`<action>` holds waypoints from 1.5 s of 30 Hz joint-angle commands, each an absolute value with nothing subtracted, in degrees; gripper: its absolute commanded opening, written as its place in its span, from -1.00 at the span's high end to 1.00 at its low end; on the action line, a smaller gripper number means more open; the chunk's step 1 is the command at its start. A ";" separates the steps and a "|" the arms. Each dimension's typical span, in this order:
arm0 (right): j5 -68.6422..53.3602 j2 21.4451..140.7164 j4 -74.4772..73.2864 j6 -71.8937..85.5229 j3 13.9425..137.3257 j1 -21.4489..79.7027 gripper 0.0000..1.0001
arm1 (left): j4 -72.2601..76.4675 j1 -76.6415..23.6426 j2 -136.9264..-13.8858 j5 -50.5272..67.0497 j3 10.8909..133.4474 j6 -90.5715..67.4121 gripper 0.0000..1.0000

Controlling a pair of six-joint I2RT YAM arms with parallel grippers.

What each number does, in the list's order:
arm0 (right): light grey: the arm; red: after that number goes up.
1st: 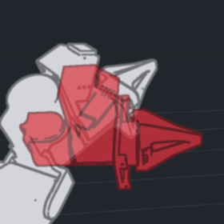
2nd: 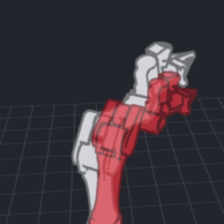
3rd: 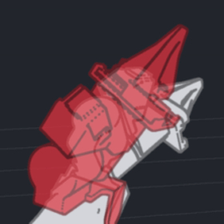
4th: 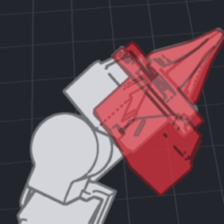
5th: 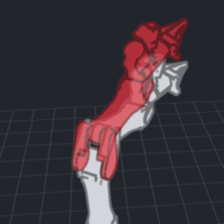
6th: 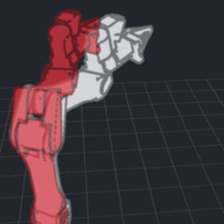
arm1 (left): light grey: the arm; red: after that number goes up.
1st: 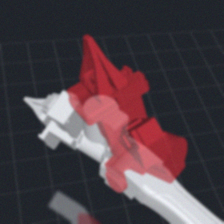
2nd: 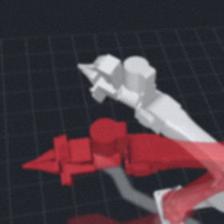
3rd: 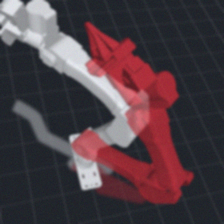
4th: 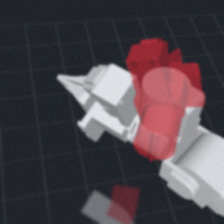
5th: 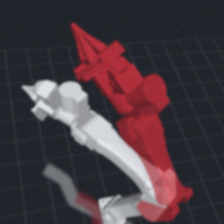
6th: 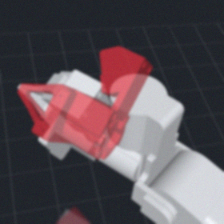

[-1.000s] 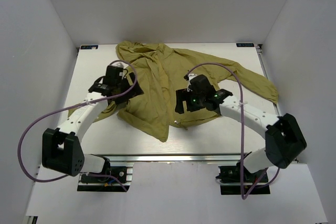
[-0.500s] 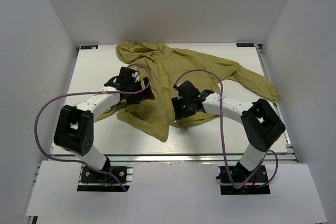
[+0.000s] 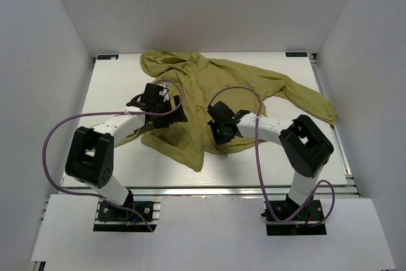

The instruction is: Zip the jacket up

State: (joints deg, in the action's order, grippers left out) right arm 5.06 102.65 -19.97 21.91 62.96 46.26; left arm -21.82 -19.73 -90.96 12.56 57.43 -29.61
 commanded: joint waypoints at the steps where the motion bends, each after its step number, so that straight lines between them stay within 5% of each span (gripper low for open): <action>1: 7.29 102.31 -19.51 23.55 64.34 47.11 0.79 | -20.74 -19.60 -88.95 12.75 56.78 -29.79 -0.96; 3: 7.82 99.95 -19.77 23.82 63.55 47.20 1.00 | -20.74 -19.60 -88.95 12.57 56.60 -29.88 -0.96; 14: 3.53 84.83 -26.45 23.47 56.52 47.20 1.00 | -20.04 -19.69 -88.59 13.10 55.02 -30.50 -0.96; 24: -3.26 85.07 -23.21 22.68 47.11 48.34 1.00 | -20.39 -19.69 -87.54 12.48 53.79 -30.59 -0.96; 34: -1.06 83.33 -22.94 21.71 47.81 49.13 0.11 | -21.18 -19.69 -87.10 12.13 53.97 -30.59 -0.96; 45: 4.75 85.34 -22.59 24.61 47.90 49.66 -0.04 | -21.88 -19.69 -86.22 11.95 53.79 -30.59 -0.96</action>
State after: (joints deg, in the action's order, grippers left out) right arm 2.04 84.86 -23.70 23.35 46.72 49.23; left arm -21.37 -19.73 -89.34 12.49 53.91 -30.50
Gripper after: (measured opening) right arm 0.516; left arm 0.981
